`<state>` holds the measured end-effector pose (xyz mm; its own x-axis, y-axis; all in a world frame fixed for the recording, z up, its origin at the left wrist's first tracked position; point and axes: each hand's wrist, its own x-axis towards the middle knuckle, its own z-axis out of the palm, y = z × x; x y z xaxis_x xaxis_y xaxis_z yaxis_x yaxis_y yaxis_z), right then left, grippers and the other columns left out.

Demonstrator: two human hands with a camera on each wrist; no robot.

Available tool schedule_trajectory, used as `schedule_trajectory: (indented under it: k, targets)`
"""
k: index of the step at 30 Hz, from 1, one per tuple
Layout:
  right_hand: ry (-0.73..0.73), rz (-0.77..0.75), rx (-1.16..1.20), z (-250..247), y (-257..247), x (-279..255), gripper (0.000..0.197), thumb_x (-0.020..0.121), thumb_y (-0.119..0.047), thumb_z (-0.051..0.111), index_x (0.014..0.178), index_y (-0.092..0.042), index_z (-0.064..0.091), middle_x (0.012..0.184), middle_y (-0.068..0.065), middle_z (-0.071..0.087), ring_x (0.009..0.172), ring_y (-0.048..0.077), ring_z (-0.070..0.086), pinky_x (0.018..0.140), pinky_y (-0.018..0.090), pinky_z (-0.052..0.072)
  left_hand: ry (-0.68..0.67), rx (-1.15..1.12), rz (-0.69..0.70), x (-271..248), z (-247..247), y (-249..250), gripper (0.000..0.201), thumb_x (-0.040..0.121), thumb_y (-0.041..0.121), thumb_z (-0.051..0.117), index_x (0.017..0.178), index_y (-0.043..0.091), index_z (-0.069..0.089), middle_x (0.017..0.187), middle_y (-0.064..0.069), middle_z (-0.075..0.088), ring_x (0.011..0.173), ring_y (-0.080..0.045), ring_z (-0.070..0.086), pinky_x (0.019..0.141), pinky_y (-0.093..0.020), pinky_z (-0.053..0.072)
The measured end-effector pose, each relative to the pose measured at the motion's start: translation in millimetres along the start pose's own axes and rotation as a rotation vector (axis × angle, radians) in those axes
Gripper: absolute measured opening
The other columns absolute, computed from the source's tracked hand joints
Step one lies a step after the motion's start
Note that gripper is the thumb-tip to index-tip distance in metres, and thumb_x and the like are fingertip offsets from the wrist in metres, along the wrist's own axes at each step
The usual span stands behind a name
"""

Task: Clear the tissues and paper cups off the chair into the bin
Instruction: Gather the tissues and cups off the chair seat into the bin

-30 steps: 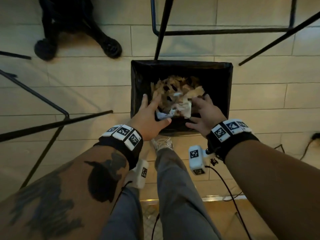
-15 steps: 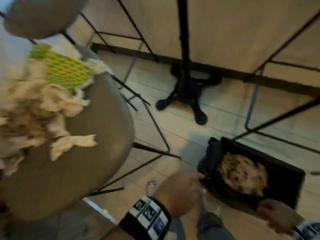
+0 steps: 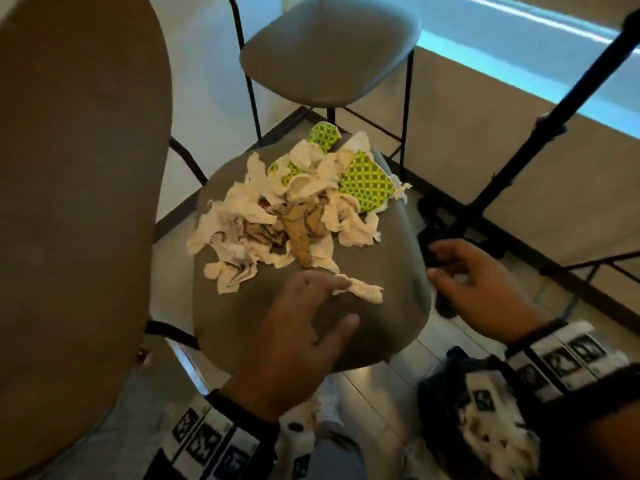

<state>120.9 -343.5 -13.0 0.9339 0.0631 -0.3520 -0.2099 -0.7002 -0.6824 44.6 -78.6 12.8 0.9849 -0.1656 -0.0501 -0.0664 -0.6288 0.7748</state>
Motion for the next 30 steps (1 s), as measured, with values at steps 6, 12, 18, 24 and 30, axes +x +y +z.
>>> schedule_trajectory:
  k: [6,12,18,24,30]
  targets:
    - [0.130,-0.087,-0.006,20,-66,110,0.087,0.076,-0.064,0.070,0.148,-0.034,0.033,0.146,0.004,0.049,0.127,0.024,0.052,0.106,0.047,0.046,0.355,0.173,-0.061,50,-25,-27,0.060,0.082,0.046,0.074,0.136,0.030,0.052,0.144,0.001,0.038,0.133,-0.020,0.041,0.104,-0.046,0.050]
    - [-0.039,0.026,-0.027,25,-83,164,0.129,0.049,-0.082,0.077,0.155,-0.044,0.012,0.163,0.002,0.028,0.144,0.029,0.037,0.113,0.056,0.037,0.275,0.282,-0.118,91,2,-33,0.079,0.080,0.045,0.076,0.148,0.033,0.037,0.161,-0.005,0.025,0.145,-0.028,0.029,0.114,-0.046,0.034]
    - [-0.109,-0.069,-0.014,23,-86,162,0.063,0.071,-0.059,0.080,0.121,-0.024,0.061,0.107,-0.006,0.068,0.098,0.008,0.065,0.073,0.023,0.049,0.220,0.329,-0.260,108,13,-44,0.071,0.083,0.040,0.074,0.145,0.035,0.040,0.153,-0.007,0.033,0.140,-0.031,0.034,0.114,-0.047,0.038]
    - [-0.166,-0.116,0.116,22,-78,146,0.028,0.078,-0.036,0.083,0.089,-0.035,0.058,0.085,-0.014,0.068,0.070,-0.014,0.063,0.064,0.010,0.048,0.218,0.305,-0.305,104,14,-48,0.072,0.077,0.028,0.083,0.138,0.033,0.045,0.140,-0.006,0.034,0.131,-0.027,0.040,0.110,-0.039,0.044]
    - [-0.122,0.061,0.456,25,-62,139,0.033,0.076,-0.019,0.077,0.108,-0.019,0.067,0.101,0.007,0.077,0.095,0.026,0.075,0.084,0.047,0.062,0.287,0.247,-0.246,96,11,-43,0.058,0.075,0.024,0.084,0.121,0.023,0.049,0.130,-0.007,0.031,0.108,-0.010,0.035,0.091,-0.020,0.037]
